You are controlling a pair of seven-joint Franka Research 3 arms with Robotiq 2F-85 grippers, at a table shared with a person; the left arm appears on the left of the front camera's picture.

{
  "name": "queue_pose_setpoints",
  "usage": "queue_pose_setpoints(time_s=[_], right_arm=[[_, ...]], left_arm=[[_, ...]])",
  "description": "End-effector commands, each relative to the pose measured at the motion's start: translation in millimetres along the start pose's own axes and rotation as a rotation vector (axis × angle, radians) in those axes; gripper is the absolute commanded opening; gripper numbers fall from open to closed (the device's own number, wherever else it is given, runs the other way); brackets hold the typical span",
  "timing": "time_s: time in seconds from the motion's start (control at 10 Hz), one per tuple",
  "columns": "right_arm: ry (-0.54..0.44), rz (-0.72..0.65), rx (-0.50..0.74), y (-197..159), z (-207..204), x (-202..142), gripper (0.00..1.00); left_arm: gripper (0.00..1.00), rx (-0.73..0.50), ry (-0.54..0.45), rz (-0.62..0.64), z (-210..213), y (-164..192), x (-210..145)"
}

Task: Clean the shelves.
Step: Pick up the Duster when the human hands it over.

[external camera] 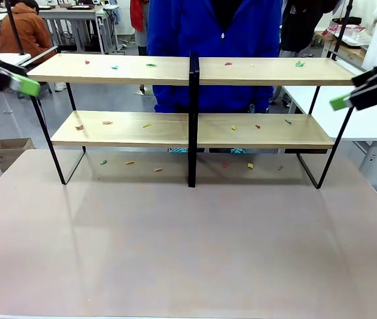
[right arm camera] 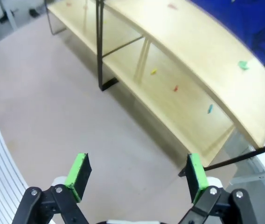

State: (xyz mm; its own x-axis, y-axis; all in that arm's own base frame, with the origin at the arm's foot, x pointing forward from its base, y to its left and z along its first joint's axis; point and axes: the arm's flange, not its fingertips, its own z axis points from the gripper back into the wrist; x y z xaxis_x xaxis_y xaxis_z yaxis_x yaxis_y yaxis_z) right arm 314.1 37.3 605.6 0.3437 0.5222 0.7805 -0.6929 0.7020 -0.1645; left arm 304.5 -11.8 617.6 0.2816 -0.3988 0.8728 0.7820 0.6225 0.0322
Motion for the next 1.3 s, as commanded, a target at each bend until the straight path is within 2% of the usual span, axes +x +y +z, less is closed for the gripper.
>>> queue_pose_setpoints(time_s=[0.0, 0.1, 0.4, 0.8, 0.9, 1.0, 1.2], right_arm=[[-0.036, -0.023, -0.005, -17.7, 16.3, 1.5, 1.0], [-0.044, -0.021, -0.02, -20.3, 28.3, 1.2, 1.0], [-0.057, -0.011, -0.024, -19.2, 35.8, 1.7, 1.0], [-0.068, -0.016, -0.026, -19.9, 36.7, 3.0, 1.0], [-0.064, -0.018, -0.028, -20.4, 36.3, 2.5, 1.0], [-0.057, -0.027, -0.022, -22.0, 36.1, 1.5, 1.0], [-0.051, -0.035, -0.014, -24.6, 31.4, 1.0, 1.0]], left_arm=[[1.0, -0.006, -0.055, 0.045, 22.2, 21.5, -10.4], [1.0, -0.006, -0.089, 0.058, 43.0, 25.2, -13.6], [1.0, 0.132, -0.166, 0.06, 83.3, 25.1, -11.1], [1.0, 0.126, -0.142, 0.078, 71.7, 22.9, -6.2], [1.0, 0.123, -0.105, 0.105, 68.7, 22.9, -4.3], [1.0, 0.127, -0.139, 0.064, 79.6, 23.9, -10.0], [1.0, 0.127, -0.139, 0.064, 79.6, 23.9, -10.0]])
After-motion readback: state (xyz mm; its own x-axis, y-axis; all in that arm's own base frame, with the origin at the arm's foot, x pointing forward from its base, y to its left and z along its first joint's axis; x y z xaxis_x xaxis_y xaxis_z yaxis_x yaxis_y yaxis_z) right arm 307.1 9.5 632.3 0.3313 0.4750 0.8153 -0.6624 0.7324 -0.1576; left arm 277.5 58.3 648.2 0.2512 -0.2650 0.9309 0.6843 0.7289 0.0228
